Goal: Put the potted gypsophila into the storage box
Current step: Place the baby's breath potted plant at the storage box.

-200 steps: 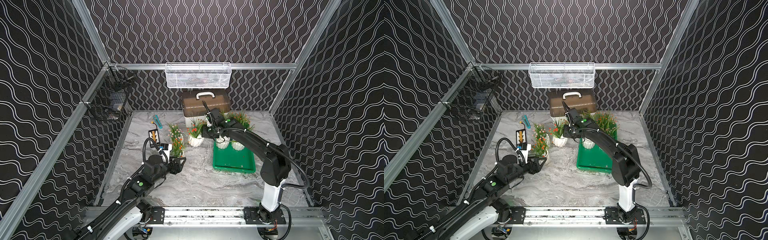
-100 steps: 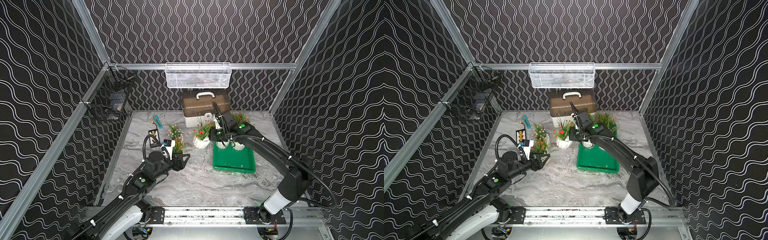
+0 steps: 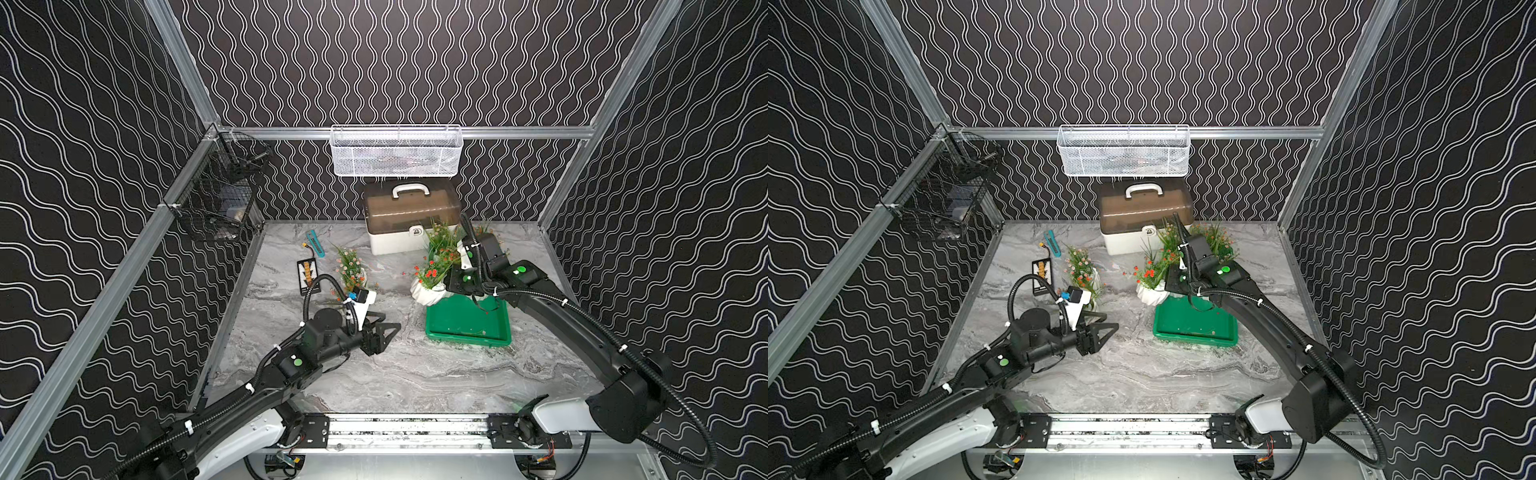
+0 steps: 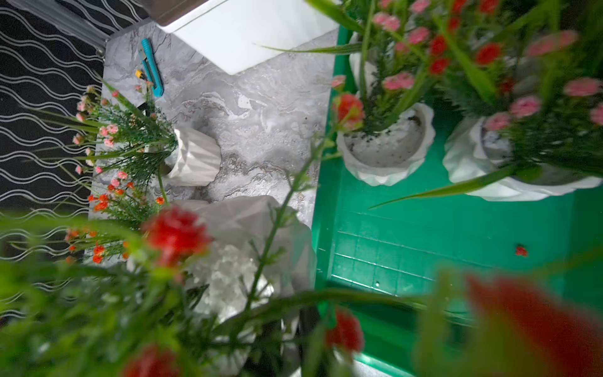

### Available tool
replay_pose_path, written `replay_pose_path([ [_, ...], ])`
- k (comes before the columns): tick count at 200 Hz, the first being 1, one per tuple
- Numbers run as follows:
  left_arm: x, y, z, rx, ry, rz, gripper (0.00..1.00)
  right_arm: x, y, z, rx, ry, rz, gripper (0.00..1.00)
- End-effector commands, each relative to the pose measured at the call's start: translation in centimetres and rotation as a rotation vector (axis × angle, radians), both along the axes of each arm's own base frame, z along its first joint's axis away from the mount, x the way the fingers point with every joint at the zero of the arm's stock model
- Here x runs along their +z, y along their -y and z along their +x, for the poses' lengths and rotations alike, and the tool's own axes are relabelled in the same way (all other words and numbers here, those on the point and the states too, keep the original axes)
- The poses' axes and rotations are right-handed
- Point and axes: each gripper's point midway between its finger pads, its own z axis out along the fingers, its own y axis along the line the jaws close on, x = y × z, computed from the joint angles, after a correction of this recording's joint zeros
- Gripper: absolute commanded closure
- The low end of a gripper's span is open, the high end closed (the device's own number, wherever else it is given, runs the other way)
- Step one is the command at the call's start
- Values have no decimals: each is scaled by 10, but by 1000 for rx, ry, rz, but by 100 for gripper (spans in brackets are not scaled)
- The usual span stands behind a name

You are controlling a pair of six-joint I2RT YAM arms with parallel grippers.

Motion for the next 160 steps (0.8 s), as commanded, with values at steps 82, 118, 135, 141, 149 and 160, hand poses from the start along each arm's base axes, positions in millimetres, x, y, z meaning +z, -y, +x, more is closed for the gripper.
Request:
replay_pose_path([
  [82,-12,22,-8,-24,110,159,31,-20,52,6,-69,-18,14,100],
  [118,-14,20,-7,-7,109,163,30,-31,53,6,-55,-50,-17,100],
  [135,-17,19,-5,2,100,170,30,-35,54,5,-52,-56,-28,100],
  [141,-17,20,-5,2,98,173,30,-36,56,4,-54,-58,-34,100],
  [149,-18,20,-4,3,95,178,30,-37,57,4,-55,-58,-45,100],
  [160,-19,20,-3,3,93,180,31,-38,59,3,-56,-62,-55,100],
])
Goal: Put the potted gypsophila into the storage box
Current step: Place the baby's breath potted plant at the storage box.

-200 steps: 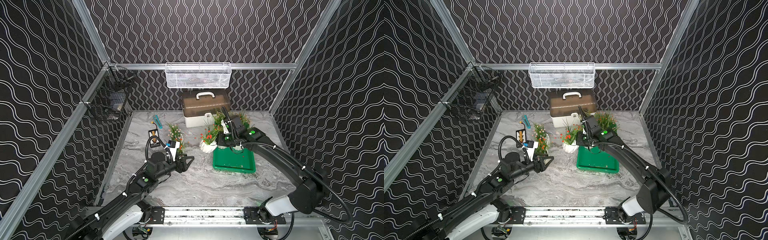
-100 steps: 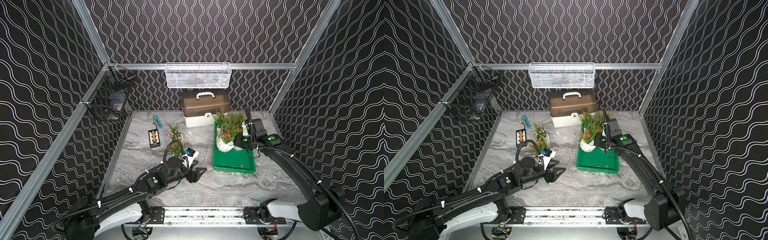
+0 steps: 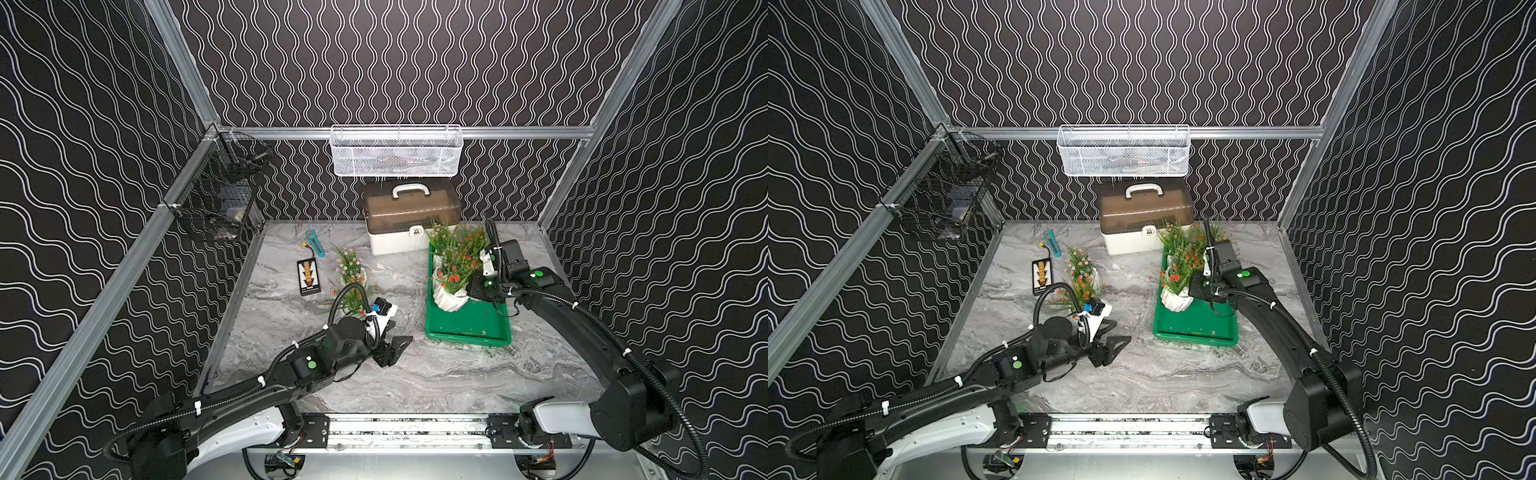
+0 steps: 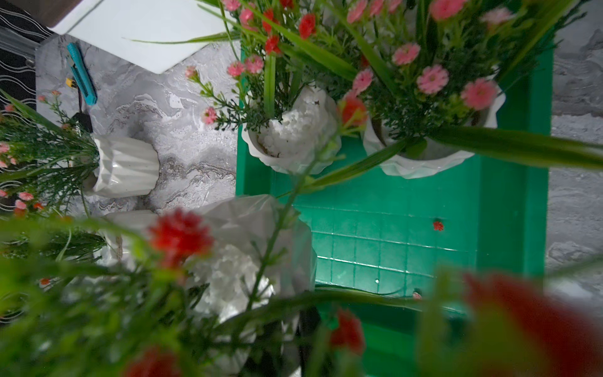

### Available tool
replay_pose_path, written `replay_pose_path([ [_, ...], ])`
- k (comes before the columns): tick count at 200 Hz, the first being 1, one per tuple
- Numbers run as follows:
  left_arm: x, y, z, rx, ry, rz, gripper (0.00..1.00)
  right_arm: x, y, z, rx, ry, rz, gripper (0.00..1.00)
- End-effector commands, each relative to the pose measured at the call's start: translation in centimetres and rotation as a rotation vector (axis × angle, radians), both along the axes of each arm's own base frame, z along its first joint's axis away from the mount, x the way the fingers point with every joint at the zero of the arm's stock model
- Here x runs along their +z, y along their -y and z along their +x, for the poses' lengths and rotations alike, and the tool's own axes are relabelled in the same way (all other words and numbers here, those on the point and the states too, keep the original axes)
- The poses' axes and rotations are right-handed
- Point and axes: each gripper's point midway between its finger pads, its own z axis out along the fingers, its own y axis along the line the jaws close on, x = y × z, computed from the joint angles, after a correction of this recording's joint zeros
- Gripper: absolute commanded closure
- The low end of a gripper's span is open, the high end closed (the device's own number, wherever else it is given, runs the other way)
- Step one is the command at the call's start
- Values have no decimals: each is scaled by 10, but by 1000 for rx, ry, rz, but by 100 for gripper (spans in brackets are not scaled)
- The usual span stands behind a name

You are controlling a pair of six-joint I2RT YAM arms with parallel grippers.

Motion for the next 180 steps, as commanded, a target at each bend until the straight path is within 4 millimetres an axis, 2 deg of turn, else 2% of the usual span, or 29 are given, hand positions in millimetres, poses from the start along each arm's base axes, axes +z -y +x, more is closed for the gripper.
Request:
replay_pose_path([
  [1,4,0,4,9,29,5,31,1,1,2,7,18,-9,100],
  [99,4,-1,5,21,29,11,30,-17,6,1,17,-43,-68,100],
  [180,-1,1,7,22,20,25,30,-35,-1,5,34,-91,-69,100],
])
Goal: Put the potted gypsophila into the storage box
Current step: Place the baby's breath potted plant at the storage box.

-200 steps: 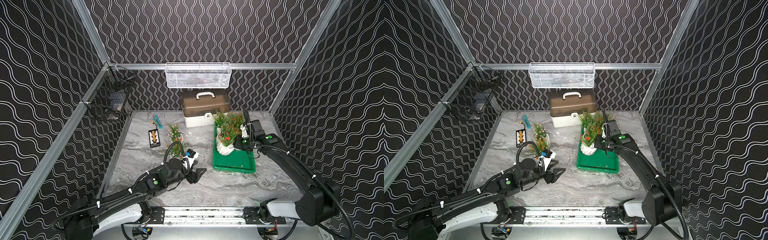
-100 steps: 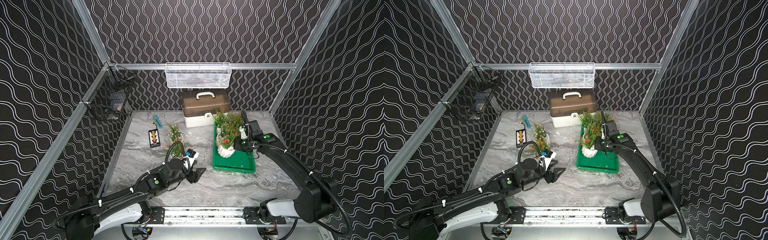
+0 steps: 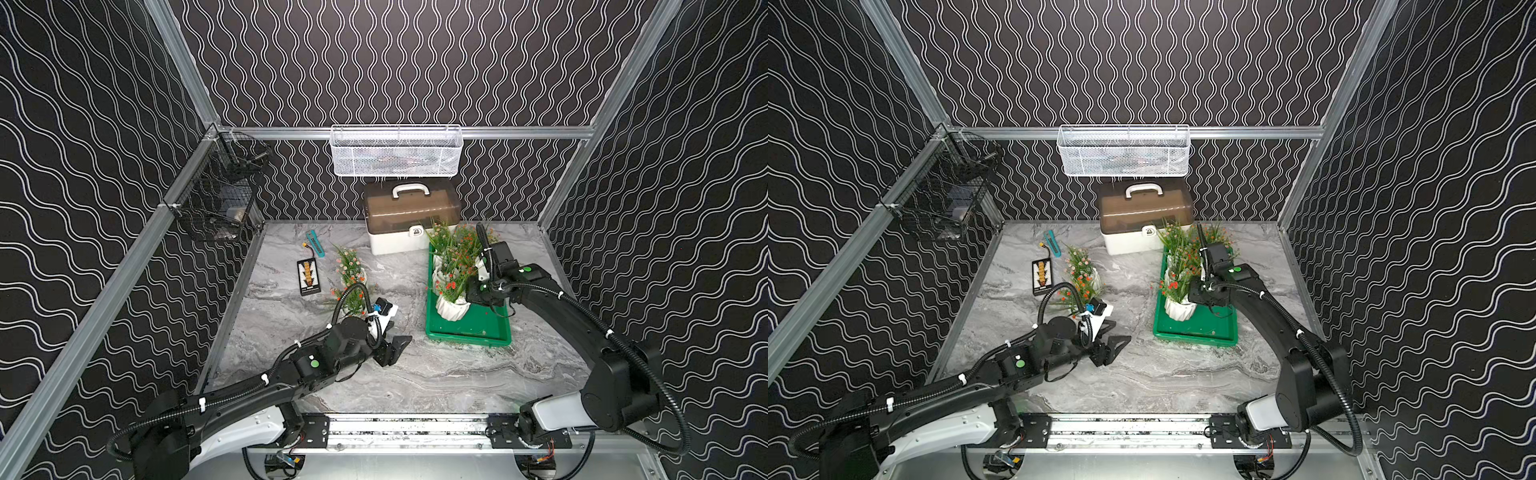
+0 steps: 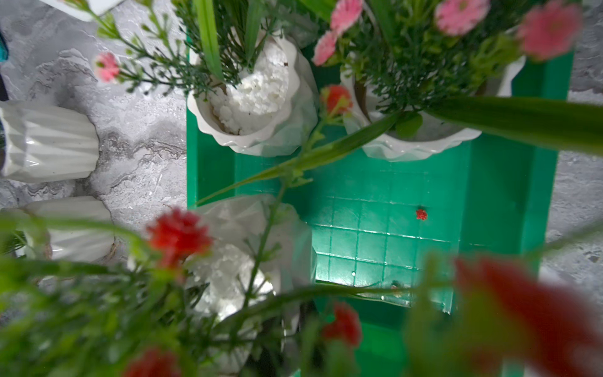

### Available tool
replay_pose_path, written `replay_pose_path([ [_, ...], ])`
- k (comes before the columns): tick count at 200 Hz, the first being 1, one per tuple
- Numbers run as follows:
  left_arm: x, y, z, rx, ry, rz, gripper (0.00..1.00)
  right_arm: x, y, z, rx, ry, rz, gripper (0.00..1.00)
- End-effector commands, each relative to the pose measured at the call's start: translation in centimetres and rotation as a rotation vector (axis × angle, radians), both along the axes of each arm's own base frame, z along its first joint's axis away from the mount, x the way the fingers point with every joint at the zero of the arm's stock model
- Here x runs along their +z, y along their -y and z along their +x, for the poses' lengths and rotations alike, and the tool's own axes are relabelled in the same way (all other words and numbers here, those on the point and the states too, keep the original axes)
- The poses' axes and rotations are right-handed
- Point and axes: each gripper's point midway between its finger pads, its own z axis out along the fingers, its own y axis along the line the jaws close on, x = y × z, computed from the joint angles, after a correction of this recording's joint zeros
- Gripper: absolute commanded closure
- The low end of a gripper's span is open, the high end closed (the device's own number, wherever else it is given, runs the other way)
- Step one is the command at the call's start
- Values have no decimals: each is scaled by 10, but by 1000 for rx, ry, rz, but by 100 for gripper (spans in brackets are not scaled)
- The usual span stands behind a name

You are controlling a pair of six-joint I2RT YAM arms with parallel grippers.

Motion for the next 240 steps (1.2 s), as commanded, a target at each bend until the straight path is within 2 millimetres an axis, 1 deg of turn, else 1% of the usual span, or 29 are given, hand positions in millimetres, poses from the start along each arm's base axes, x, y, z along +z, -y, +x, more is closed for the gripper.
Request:
replay_pose_path([
  [1,7,3,3,-4,29,-5,30,3,-7,7,7,21,27,100],
  [62,7,2,2,-1,31,-2,30,-15,-15,15,1,-6,26,100],
  [134,9,1,2,3,39,-5,30,-31,-16,26,-25,4,-21,100],
  [197,9,2,1,-1,35,-4,30,-38,-13,35,-50,28,-52,100],
  [240,9,2,0,-4,36,-5,30,-35,-14,42,-65,61,-43,100],
])
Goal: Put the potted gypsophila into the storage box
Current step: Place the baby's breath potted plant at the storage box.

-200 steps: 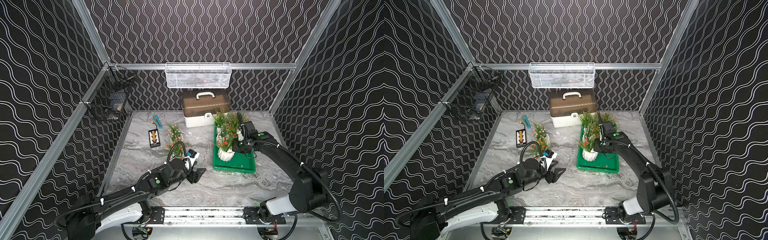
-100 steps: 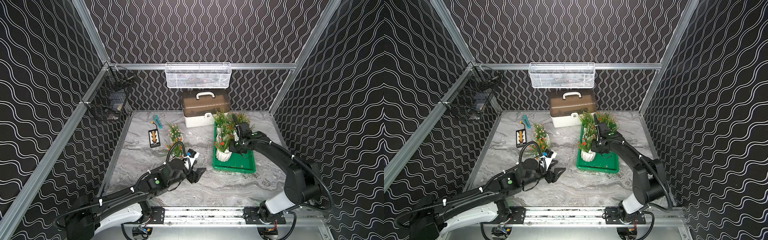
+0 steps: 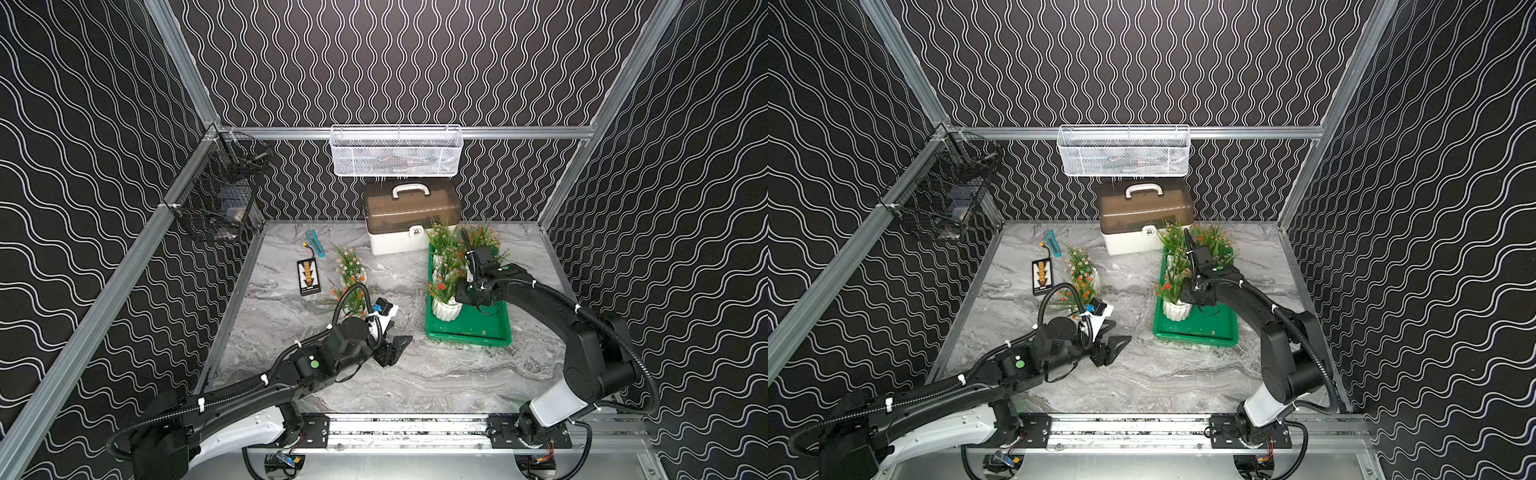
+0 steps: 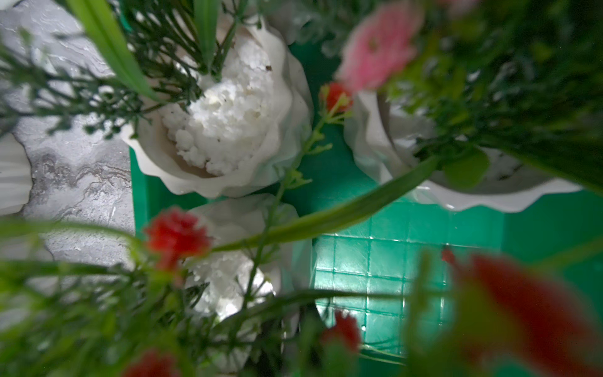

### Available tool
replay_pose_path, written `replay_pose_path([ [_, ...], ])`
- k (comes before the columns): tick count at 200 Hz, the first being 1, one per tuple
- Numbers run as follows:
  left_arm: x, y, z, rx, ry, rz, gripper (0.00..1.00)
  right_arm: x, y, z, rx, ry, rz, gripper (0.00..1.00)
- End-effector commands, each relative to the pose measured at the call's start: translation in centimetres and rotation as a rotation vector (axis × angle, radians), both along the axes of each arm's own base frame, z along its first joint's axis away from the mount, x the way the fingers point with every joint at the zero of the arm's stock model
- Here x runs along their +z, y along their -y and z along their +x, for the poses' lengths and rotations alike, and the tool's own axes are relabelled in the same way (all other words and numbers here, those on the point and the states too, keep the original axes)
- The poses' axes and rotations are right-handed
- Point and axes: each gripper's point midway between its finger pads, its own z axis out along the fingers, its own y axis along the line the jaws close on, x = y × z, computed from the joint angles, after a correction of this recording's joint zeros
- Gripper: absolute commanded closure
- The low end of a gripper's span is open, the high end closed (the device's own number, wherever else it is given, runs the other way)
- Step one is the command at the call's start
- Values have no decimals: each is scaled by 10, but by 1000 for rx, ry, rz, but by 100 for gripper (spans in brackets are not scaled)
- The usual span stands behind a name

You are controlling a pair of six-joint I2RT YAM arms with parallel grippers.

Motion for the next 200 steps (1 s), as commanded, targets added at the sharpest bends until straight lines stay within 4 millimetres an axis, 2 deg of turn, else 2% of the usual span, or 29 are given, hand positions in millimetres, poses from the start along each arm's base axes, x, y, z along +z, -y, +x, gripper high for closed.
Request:
replay_pose_path([
  [1,6,1,1,-6,27,-3,30,9,-4,17,-26,77,23,100],
  [49,6,2,0,-7,26,-5,30,10,-6,22,-28,94,31,100],
  [85,4,0,2,8,22,7,30,2,-11,21,-10,69,50,100],
  [126,4,-1,3,14,22,12,30,3,-14,20,-2,66,60,100],
  [161,3,-1,3,15,22,14,30,-1,-15,19,1,48,61,86],
  [200,3,-1,4,18,24,18,30,0,-17,17,9,43,73,77],
])
